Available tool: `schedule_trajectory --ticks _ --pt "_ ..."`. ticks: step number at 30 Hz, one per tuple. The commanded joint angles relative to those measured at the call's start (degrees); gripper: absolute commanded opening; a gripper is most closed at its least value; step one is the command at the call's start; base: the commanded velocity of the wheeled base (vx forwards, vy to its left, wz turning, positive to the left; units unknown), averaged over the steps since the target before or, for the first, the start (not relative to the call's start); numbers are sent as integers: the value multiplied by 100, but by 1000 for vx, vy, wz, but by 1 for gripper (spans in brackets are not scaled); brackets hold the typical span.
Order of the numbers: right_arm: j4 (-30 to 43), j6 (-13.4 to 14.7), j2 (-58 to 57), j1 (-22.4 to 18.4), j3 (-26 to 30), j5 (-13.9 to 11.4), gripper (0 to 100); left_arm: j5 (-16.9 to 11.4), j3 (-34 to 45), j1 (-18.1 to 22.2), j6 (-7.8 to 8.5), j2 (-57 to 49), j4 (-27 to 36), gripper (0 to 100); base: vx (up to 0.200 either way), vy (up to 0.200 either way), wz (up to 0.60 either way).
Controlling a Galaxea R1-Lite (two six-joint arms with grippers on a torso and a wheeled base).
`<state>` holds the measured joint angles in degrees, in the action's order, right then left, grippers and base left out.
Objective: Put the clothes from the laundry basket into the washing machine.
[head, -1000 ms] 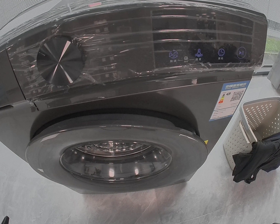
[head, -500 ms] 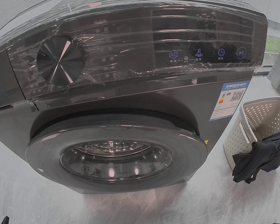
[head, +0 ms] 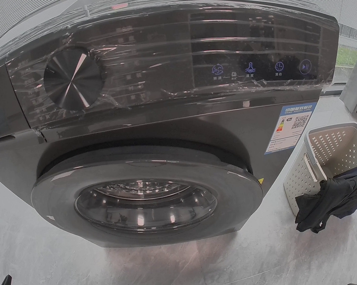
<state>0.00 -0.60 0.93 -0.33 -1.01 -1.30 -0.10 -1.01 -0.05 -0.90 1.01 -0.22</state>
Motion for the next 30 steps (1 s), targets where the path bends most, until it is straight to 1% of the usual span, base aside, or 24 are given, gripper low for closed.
schedule_trajectory --ticks 1,3,9,14,17,30 --pt "0 -2 -66 -2 101 -1 100 1 101 5 20 -101 -4 100 0 200 0" --pt "0 -2 -66 -2 101 -1 100 1 101 5 37 -101 4 100 0 100 0" --pt "0 -2 -66 7 101 -1 100 1 101 5 29 -101 4 100 0 0 600" --pt "0 -2 -66 7 101 -1 100 1 101 5 -6 -101 -4 100 0 0 0" --pt "0 -2 -66 7 101 -1 100 1 101 5 11 -101 -4 100 0 200 0" --pt "0 -2 -66 -2 101 -1 100 1 101 5 20 -101 4 100 0 0 0"
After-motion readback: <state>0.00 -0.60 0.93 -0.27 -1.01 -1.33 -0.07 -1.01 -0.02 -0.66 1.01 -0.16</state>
